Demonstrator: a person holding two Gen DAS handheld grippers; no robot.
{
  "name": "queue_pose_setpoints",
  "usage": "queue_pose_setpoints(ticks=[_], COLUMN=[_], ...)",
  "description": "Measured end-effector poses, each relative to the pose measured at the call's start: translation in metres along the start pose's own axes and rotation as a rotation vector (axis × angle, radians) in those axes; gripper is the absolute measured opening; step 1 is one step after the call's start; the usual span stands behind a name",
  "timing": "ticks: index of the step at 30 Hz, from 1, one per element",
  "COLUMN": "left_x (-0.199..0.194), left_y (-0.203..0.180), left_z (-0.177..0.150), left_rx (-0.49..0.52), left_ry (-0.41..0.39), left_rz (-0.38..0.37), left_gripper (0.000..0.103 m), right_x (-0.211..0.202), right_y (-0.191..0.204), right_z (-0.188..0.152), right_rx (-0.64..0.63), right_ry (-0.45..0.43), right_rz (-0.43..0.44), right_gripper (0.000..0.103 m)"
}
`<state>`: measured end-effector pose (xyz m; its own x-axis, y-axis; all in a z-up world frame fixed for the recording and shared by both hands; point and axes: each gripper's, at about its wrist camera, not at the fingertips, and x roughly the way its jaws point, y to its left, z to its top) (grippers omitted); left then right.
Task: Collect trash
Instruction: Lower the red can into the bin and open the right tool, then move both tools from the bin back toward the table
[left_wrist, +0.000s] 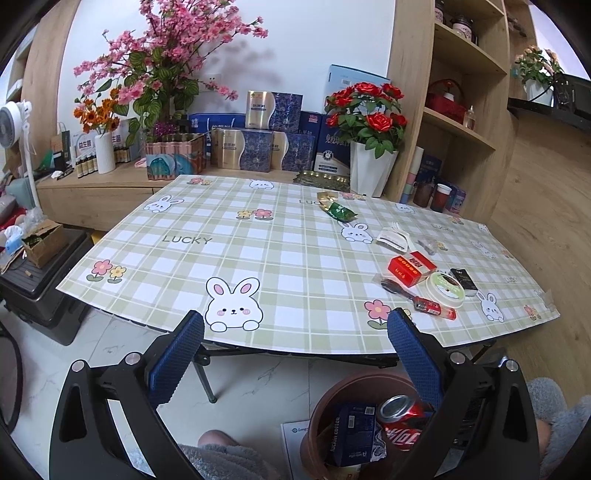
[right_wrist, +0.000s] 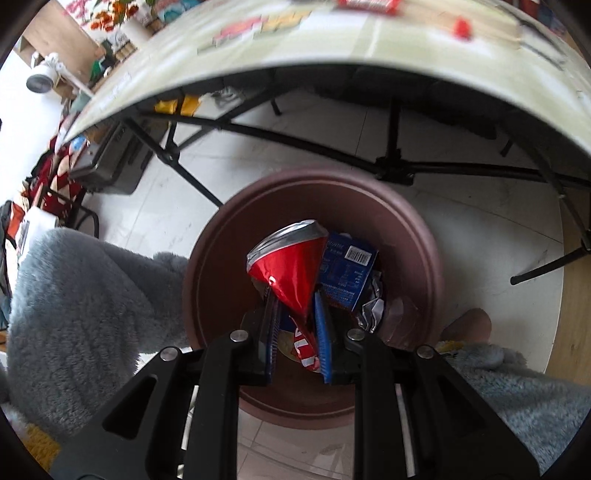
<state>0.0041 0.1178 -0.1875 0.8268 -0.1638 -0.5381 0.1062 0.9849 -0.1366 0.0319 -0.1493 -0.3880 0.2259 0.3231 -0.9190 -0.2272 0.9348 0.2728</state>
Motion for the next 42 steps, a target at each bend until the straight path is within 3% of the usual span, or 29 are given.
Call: queue_pose_setpoints(ticks=[8, 9, 11, 13, 16, 17, 27, 42], left_x=[0.005, 0.005, 0.005, 0.005, 0.005, 0.005, 0.007, 0.031], left_y=[-0.001, -0.001, -0.003, -0.005, -0.008, -0.008, -0.024, -0.069], left_z=[-0.002, -0.002, -0.002, -0.002, -0.001, 0.0, 0.006, 0.016], left_rx=[0.001, 0.003, 0.005, 0.011, 0.015, 0.016, 0.058, 0.124], left_ry=[0.021, 0.022, 0.022, 0.021, 0.023, 0.024, 0.027, 0.042], left_rz=[0.004, 0.003, 0.0, 0.0, -0.001, -0.001, 0.0, -0.049], left_gripper=[0.097, 0.097, 0.097, 0.097, 0.097, 0.097, 0.097, 0.097], right_x=[0.014, 0.013, 0.008, -0.001, -0.022, -0.029, -0.085, -0.135], right_y=[0.001, -0.001, -0.002, -0.002, 0.002, 0.003, -0.001, -0.047], right_z=[0.0, 0.0, -0.001, 0.001, 0.003, 0.004, 0.014, 0.024], right_rx=[-0.011, -0.005, 0.005, 0.008, -0.017, -0.026, -0.079, 0.013], right_ry=[0.045, 0.046, 0.033, -0.002, -0.084, -0.108, -0.302, -0.408], right_rz=[-0.048, -0.055, -0.05, -0.053, -0.074, -0.086, -0.144, -0.152], right_gripper=[0.031, 0.039, 0.046, 0.07, 0.094, 0.096, 0.097, 0.097])
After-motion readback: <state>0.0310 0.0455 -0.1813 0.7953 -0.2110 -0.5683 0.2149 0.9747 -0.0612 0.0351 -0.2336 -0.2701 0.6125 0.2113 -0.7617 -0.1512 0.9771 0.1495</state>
